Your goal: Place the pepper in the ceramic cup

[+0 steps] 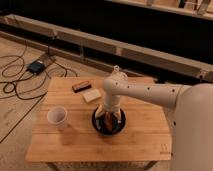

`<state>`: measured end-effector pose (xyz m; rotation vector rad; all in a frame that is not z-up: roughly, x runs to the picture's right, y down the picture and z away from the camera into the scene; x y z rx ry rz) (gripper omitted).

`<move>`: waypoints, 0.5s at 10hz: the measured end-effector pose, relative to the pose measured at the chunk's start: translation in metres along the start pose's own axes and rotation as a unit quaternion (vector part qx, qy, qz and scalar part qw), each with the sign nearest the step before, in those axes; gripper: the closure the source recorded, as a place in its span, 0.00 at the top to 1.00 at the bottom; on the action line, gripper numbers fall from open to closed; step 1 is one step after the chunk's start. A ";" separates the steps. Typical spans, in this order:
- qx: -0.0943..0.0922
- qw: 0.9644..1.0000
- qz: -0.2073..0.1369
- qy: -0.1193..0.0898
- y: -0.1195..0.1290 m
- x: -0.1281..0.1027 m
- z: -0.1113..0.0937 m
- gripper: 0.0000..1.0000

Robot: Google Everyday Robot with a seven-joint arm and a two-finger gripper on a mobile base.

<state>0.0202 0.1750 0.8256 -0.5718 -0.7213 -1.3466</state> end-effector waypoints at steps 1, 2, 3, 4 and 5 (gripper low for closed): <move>-0.001 1.000 0.000 -0.002 0.002 0.002 0.004 0.80; -0.003 1.000 -0.001 -0.004 0.004 0.002 0.007 0.80; -0.007 1.000 -0.004 -0.008 0.005 0.003 0.012 0.80; -0.012 1.000 -0.006 -0.012 0.007 0.004 0.016 0.80; -0.014 1.000 -0.007 -0.014 0.008 0.005 0.019 0.80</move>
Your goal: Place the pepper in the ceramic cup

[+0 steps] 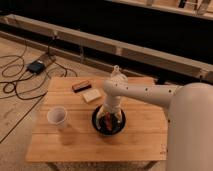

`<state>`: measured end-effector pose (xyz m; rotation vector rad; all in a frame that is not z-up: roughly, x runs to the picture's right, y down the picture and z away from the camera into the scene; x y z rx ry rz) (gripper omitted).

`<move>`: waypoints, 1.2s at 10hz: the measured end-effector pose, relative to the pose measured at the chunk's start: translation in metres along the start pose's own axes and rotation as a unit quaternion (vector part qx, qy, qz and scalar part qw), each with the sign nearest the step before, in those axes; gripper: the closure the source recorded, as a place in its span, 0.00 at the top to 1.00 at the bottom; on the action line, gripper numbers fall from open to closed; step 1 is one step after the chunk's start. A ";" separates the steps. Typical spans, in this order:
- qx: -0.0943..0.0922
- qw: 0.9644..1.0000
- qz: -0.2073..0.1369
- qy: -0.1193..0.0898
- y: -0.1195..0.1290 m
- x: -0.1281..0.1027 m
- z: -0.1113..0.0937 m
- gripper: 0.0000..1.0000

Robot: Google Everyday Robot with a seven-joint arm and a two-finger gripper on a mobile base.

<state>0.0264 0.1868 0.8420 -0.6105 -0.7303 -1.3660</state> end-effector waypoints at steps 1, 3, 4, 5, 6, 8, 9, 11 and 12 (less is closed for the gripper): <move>-0.004 1.000 -0.001 -0.002 0.001 0.002 0.002 0.79; -0.010 1.000 -0.002 -0.004 0.003 0.006 0.006 0.62; -0.012 1.000 -0.002 -0.004 0.004 0.007 0.007 0.54; -0.014 1.000 -0.003 -0.005 0.004 0.008 0.009 0.42; -0.016 1.000 -0.004 -0.006 0.004 0.009 0.010 0.33; -0.018 1.000 -0.006 -0.008 0.003 0.009 0.011 0.14; -0.019 1.000 -0.006 -0.008 0.003 0.009 0.011 0.03; -0.019 1.000 -0.006 -0.005 0.003 0.010 0.009 0.00; -0.018 1.000 -0.006 -0.001 0.002 0.010 0.005 0.00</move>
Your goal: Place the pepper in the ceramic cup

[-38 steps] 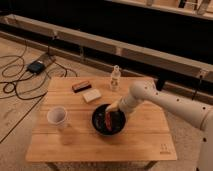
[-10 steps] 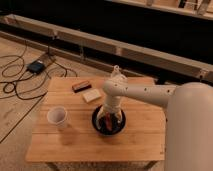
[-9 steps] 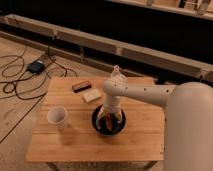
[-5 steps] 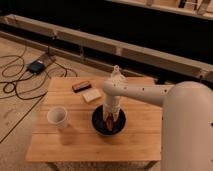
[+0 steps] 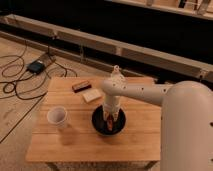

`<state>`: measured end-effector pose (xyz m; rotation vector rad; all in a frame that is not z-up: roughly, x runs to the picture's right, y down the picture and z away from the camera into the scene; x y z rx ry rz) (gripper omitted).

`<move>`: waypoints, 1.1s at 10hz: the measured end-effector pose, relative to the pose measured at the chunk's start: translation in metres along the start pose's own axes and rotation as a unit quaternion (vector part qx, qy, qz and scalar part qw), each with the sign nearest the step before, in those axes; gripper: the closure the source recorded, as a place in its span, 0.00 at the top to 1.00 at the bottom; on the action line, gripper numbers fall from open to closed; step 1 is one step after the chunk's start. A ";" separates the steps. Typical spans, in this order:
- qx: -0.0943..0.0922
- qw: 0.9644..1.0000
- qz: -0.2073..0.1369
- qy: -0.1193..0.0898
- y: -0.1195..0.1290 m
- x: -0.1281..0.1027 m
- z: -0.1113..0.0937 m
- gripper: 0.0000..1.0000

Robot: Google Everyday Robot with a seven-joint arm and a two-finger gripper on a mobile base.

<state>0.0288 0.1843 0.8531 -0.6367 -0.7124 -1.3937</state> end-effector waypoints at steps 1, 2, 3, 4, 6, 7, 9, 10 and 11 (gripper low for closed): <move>0.000 1.000 -0.002 0.006 -0.001 0.000 -0.006 0.00; 0.000 1.000 -0.006 0.014 -0.004 0.000 -0.013 0.00; -0.001 1.000 -0.011 0.024 -0.007 -0.001 -0.022 0.00; -0.003 0.999 -0.017 0.031 -0.011 -0.002 -0.030 0.00; -0.007 0.999 -0.032 0.040 -0.021 -0.008 -0.043 0.00; -0.009 0.998 -0.045 0.045 -0.030 -0.012 -0.052 0.00; -0.011 0.996 -0.070 0.052 -0.048 -0.017 -0.065 0.00; -0.012 0.995 -0.081 0.053 -0.057 -0.020 -0.070 0.00; -0.013 0.994 -0.093 0.052 -0.066 -0.022 -0.075 0.00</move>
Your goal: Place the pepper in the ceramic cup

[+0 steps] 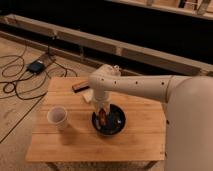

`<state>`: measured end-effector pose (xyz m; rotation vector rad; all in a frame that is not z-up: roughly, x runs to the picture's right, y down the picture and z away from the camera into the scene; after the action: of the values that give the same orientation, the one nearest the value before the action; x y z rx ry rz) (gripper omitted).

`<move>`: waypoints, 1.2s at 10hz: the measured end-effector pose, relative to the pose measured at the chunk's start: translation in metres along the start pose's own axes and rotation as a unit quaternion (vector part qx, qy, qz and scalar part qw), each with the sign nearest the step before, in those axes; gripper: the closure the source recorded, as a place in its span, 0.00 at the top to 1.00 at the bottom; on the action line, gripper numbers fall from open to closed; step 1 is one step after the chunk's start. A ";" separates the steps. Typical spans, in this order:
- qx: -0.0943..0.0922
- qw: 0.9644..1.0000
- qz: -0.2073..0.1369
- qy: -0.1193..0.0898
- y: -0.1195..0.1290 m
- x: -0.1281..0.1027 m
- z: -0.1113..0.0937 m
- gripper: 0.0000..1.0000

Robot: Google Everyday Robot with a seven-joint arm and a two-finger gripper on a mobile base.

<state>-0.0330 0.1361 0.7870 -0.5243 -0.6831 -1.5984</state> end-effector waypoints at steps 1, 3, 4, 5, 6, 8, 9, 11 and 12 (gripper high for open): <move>0.000 1.000 -0.009 -0.002 -0.007 0.000 -0.004 0.00; 0.002 0.999 -0.041 -0.004 -0.032 0.002 -0.017 0.00; 0.004 0.999 -0.054 -0.002 -0.042 0.004 -0.022 0.00; 0.007 0.997 -0.073 0.000 -0.056 0.007 -0.026 0.00; 0.010 0.996 -0.094 0.003 -0.070 0.011 -0.030 0.00; 0.017 0.991 -0.129 0.005 -0.096 0.015 -0.037 0.00; 0.021 0.989 -0.145 0.007 -0.108 0.017 -0.040 0.00; 0.031 0.984 -0.177 0.010 -0.132 0.016 -0.045 0.00; 0.036 0.979 -0.198 0.010 -0.147 0.014 -0.047 0.00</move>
<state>-0.1780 0.1031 0.7430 -0.3292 -0.8651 -1.9381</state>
